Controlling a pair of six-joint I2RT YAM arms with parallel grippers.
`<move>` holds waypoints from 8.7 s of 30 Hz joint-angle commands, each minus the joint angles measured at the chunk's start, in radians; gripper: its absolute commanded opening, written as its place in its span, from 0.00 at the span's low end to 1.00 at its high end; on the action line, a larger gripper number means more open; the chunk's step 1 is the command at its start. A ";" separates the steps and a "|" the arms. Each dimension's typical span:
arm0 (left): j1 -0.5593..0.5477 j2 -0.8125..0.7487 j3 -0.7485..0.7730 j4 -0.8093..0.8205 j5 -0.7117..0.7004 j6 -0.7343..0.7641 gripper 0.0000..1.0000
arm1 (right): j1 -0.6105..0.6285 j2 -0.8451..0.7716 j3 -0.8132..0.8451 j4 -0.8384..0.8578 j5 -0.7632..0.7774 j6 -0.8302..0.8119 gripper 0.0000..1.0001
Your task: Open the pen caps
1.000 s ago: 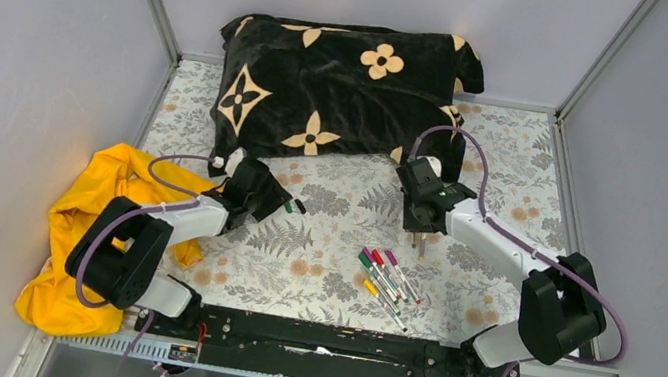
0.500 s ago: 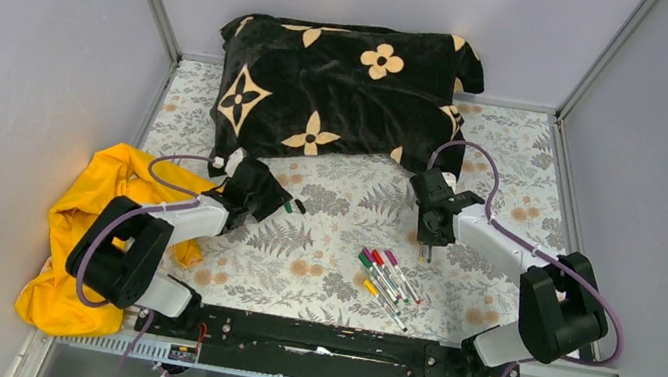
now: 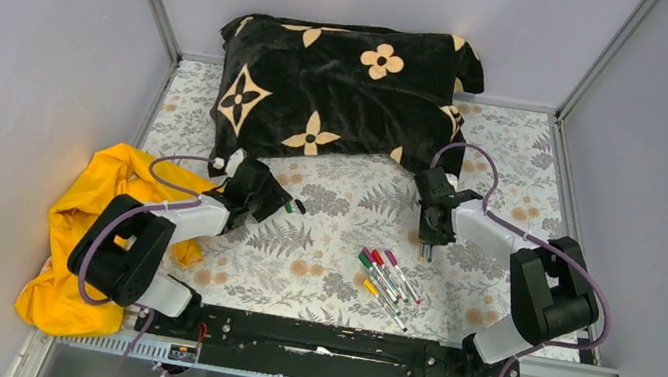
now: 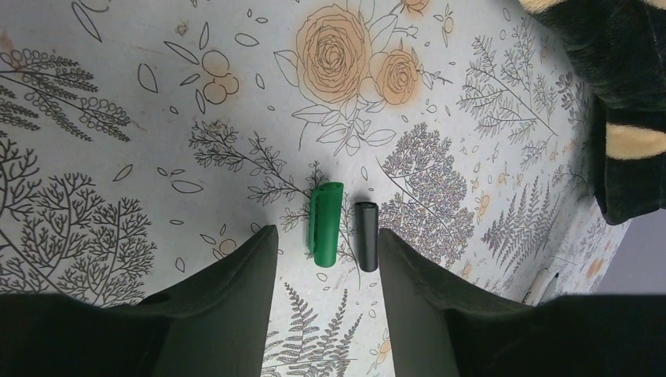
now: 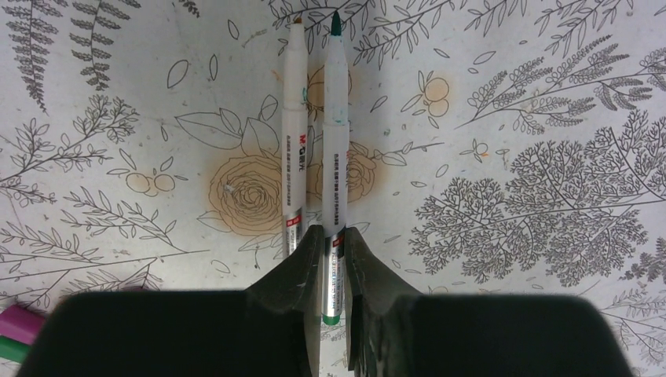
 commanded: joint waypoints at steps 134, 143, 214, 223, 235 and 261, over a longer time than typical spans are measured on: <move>-0.221 -0.108 0.051 0.328 0.348 0.012 0.63 | 0.442 0.032 0.408 -0.122 -0.311 0.056 0.05; -0.225 -0.092 0.046 0.344 0.348 0.010 0.61 | 0.466 0.102 0.468 -0.108 -0.320 0.056 0.05; -0.226 -0.131 -0.014 0.399 0.338 -0.154 0.00 | 0.469 -0.079 0.246 0.168 -0.220 0.062 0.19; -0.214 -0.111 -0.014 0.398 0.296 -0.126 0.00 | 0.468 -0.084 0.226 0.162 -0.213 0.061 0.00; -0.011 -0.027 -0.018 0.472 0.385 -0.134 0.00 | 0.468 -0.137 0.111 0.214 -0.238 0.114 0.00; 0.029 -0.058 0.101 -0.170 0.007 0.128 0.07 | 0.358 -0.265 0.075 -0.024 0.115 0.107 0.00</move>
